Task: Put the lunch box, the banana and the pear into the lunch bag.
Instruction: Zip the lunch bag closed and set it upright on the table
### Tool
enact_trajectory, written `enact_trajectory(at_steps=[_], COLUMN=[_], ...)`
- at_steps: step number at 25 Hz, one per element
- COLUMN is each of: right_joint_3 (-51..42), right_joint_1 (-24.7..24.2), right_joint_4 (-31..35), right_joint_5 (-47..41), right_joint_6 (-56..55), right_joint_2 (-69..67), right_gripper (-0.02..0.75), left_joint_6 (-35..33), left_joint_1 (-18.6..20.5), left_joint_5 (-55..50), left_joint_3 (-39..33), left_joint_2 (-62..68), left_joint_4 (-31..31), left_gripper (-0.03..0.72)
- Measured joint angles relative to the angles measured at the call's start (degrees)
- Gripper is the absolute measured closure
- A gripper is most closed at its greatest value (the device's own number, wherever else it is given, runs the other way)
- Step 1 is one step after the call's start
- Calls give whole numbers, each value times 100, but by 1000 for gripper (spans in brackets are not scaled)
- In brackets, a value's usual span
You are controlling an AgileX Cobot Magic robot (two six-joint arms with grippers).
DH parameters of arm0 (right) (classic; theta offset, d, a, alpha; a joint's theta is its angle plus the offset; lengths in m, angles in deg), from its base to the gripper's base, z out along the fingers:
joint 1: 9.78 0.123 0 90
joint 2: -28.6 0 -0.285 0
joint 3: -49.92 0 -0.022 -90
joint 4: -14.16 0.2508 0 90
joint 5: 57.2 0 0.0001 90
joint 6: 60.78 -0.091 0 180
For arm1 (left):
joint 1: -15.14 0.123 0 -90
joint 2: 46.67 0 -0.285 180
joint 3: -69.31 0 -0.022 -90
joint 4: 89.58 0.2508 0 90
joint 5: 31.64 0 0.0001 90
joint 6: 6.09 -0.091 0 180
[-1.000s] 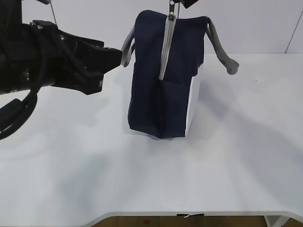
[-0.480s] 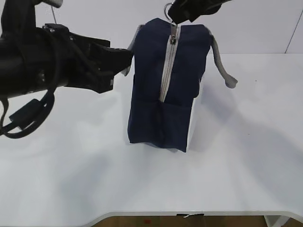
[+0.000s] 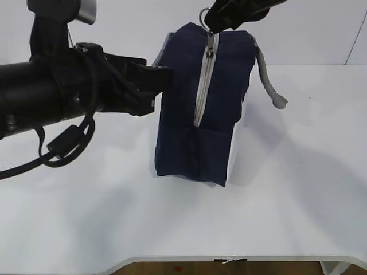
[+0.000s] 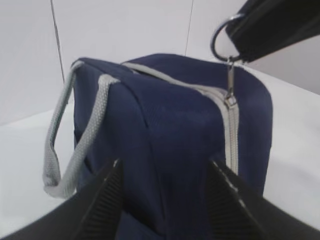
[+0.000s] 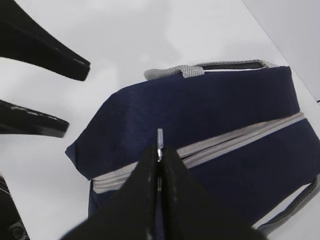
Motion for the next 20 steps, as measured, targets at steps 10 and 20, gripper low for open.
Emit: enact_trajectory(at_steps=[10,20], right_joint_3=[0,0], right_joint_1=[0,0], right_joint_4=[14,27], right_joint_5=[-74,-134], right_joint_6=[0,0], right_joint_2=[0,-36], right_gripper=[732,732], left_joint_6=[215,360], left_joint_1=[0,0], left_joint_5=[393,522], left_joint_3=[0,0], left_joint_2=[194,229], left_joint_4=[-126,-213], left_gripper=[334,347])
